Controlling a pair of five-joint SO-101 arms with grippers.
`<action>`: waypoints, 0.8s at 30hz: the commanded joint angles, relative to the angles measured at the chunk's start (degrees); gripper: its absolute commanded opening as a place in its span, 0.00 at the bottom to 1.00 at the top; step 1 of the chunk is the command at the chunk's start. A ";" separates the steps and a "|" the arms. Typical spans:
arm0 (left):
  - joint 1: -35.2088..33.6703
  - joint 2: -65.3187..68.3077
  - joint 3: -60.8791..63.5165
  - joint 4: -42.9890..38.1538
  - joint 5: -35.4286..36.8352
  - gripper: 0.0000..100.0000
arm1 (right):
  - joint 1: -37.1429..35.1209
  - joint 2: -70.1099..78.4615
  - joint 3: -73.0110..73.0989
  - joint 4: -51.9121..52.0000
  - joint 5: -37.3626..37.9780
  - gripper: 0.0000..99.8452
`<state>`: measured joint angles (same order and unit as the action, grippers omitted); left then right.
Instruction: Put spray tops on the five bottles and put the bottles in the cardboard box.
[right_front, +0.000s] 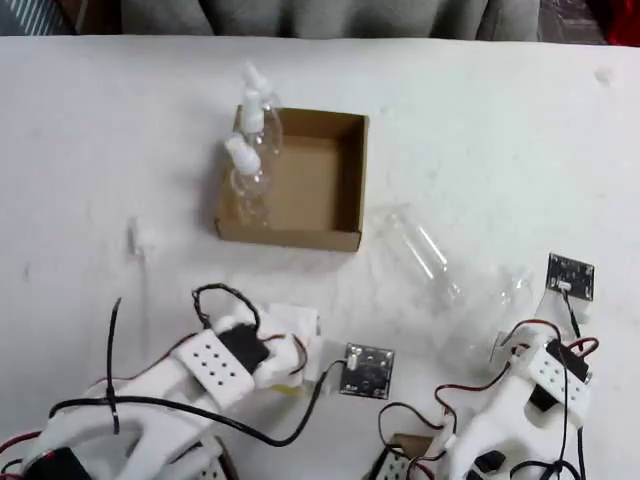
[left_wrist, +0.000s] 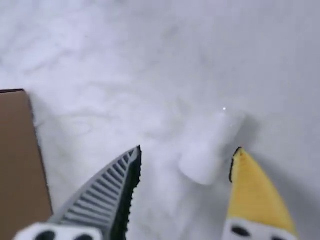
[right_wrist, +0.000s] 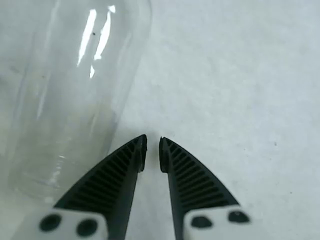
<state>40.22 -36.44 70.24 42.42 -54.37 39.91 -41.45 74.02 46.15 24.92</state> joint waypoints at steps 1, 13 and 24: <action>-0.31 -1.45 -0.18 -0.88 0.44 0.26 | 0.13 0.13 -2.90 -0.22 -0.09 0.02; 3.12 1.63 -1.05 1.23 -1.67 0.26 | 0.13 0.13 -2.81 -0.13 -0.09 0.02; 1.01 17.54 -12.66 6.68 -2.90 0.25 | 0.13 0.13 -2.73 -0.13 1.85 0.02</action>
<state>41.71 -19.74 60.40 47.69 -56.48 39.91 -41.45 73.93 46.15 25.80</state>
